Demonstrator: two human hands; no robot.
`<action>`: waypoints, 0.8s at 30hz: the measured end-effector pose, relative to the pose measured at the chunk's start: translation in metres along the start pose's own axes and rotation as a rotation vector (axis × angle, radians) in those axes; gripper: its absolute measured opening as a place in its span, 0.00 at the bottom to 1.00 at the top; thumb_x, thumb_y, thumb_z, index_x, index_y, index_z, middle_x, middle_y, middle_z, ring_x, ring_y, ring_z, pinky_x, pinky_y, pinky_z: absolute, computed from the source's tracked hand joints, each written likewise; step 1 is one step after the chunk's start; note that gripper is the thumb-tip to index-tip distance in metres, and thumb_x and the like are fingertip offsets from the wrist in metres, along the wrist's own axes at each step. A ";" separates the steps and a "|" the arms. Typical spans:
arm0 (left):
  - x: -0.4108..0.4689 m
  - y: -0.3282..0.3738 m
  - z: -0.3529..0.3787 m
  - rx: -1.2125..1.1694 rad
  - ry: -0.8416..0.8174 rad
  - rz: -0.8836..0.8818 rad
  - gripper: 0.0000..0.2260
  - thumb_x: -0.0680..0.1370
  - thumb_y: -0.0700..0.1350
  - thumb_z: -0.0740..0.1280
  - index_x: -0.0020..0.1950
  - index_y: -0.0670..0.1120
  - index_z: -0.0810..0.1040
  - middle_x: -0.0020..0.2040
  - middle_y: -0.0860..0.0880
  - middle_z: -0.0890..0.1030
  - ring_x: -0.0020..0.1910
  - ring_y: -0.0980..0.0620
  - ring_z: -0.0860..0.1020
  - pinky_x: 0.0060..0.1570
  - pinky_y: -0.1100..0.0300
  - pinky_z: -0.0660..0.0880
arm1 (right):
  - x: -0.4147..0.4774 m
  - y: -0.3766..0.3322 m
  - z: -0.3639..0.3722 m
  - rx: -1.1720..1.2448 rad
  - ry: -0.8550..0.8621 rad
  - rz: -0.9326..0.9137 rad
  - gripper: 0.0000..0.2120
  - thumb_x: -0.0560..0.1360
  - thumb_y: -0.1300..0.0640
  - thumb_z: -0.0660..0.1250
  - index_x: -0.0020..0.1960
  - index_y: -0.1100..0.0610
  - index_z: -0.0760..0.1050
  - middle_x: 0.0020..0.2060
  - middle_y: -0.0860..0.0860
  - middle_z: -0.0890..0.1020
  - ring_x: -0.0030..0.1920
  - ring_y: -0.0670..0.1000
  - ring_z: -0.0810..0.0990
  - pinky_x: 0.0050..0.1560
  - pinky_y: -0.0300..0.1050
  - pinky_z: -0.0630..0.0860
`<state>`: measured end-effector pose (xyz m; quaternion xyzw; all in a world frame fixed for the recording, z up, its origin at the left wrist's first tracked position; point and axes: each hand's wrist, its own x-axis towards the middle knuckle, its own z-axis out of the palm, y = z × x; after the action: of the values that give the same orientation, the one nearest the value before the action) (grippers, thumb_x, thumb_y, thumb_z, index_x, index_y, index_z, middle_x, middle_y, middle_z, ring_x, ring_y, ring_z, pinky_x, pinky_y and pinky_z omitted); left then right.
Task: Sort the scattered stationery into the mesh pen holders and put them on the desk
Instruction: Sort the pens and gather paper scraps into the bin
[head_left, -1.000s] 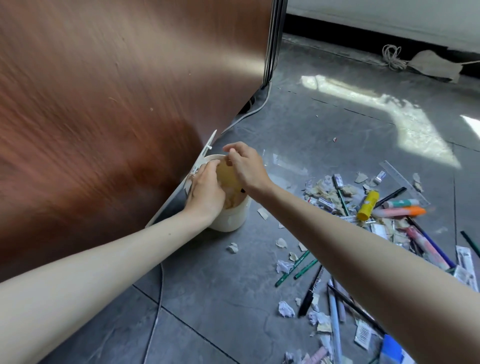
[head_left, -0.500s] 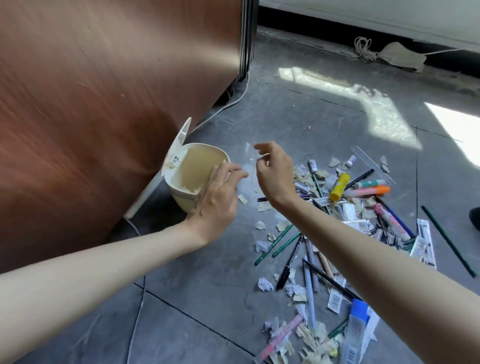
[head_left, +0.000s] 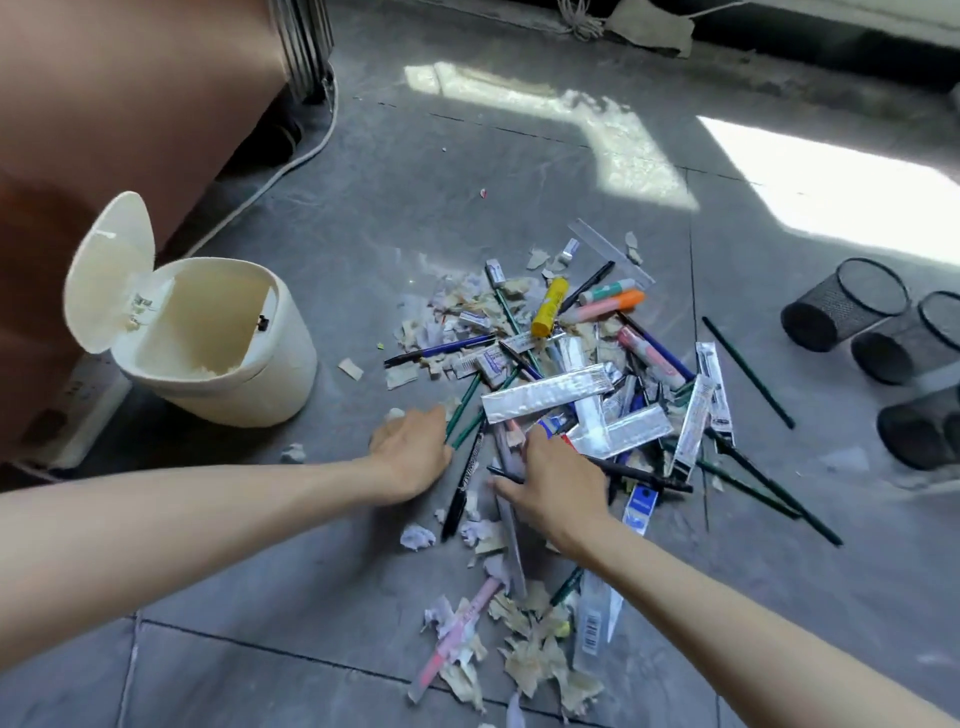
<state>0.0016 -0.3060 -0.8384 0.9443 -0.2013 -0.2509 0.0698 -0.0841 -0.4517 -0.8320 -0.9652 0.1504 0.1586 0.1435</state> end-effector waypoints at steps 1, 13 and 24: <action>0.002 0.007 0.000 0.027 -0.022 -0.005 0.09 0.78 0.48 0.61 0.52 0.43 0.70 0.54 0.42 0.78 0.55 0.39 0.75 0.51 0.52 0.72 | -0.004 0.008 -0.001 -0.028 -0.020 0.007 0.24 0.71 0.36 0.64 0.51 0.55 0.66 0.50 0.53 0.78 0.51 0.57 0.78 0.39 0.46 0.66; 0.021 0.077 0.012 -0.095 -0.304 -0.173 0.08 0.79 0.44 0.61 0.44 0.42 0.77 0.42 0.46 0.77 0.43 0.49 0.78 0.32 0.62 0.66 | -0.005 0.007 0.004 0.067 -0.060 0.077 0.09 0.72 0.51 0.66 0.46 0.55 0.69 0.49 0.54 0.80 0.50 0.58 0.80 0.39 0.43 0.66; 0.045 0.100 0.026 -0.461 -0.165 -0.136 0.14 0.78 0.46 0.61 0.34 0.42 0.71 0.36 0.44 0.75 0.38 0.43 0.74 0.37 0.57 0.68 | -0.017 0.066 0.004 -0.008 0.372 0.002 0.11 0.71 0.53 0.71 0.40 0.59 0.72 0.44 0.56 0.73 0.44 0.58 0.72 0.39 0.47 0.67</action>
<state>-0.0103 -0.4162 -0.8573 0.8911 -0.0798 -0.3707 0.2495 -0.1222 -0.5065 -0.8447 -0.9783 0.1745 -0.0220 0.1094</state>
